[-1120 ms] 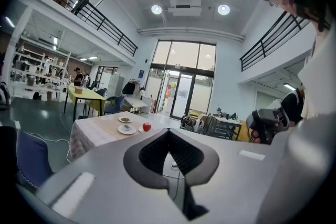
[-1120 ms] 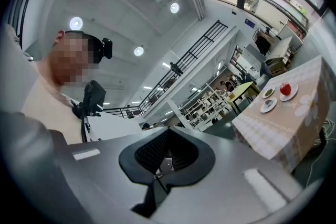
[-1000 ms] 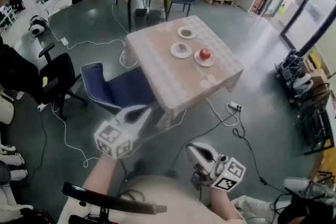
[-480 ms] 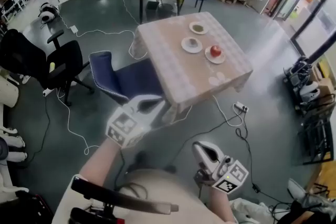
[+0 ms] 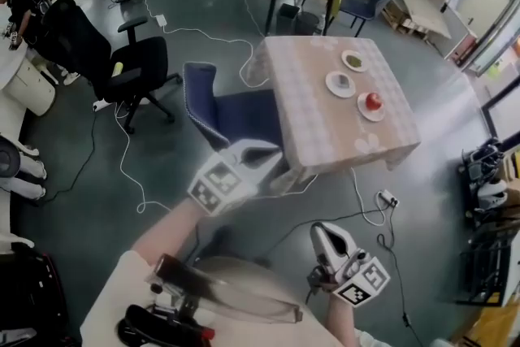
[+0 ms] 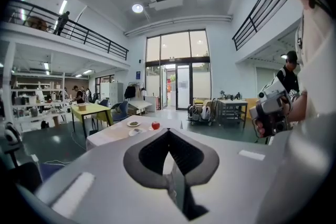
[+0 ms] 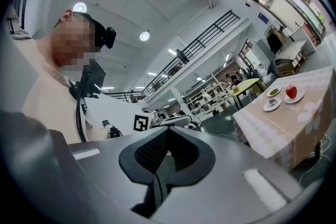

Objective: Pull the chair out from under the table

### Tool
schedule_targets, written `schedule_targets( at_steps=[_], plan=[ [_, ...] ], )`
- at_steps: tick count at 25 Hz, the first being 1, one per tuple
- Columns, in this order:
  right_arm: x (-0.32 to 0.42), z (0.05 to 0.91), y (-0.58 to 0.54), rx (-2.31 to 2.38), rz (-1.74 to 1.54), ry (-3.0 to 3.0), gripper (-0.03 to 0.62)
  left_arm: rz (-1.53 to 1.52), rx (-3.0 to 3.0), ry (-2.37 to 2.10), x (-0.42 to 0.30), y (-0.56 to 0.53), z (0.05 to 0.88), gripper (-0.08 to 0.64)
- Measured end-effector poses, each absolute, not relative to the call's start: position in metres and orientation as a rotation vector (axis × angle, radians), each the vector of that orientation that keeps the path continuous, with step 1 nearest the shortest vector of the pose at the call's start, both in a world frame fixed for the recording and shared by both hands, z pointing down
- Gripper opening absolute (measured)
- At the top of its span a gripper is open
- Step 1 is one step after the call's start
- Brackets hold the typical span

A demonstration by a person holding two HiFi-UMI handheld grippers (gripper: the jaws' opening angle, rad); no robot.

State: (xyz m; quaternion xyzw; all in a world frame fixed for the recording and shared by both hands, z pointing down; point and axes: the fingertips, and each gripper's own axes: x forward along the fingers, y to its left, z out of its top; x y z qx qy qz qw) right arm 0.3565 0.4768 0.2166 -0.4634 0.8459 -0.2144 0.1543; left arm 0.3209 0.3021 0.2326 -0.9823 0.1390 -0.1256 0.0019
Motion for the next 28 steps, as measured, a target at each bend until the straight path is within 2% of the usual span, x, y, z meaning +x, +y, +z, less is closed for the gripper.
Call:
schedule_targets(
  at_steps=[10,18,23,28],
  plan=[
    [0.333,0.213,0.45,-1.248,-0.649,2.504,0.014,-0.651,-2.97,0.569,0.285,0.27,0.248,-0.002],
    [0.279,0.211,0.403,-1.22,-0.646,2.569,0.014,-1.247,-2.985,0.584,0.218,0.222,0.315,-0.002],
    [0.224,0.225,0.365,-1.203,-0.677,2.605,0.014,-1.593,-2.883,0.532,0.149,0.202,0.355,-0.002],
    [0.197,0.228,0.345,-1.215,-0.707,2.631,0.014,-1.513,-2.886,0.538,0.13,0.179,0.356,-0.002]
  ],
)
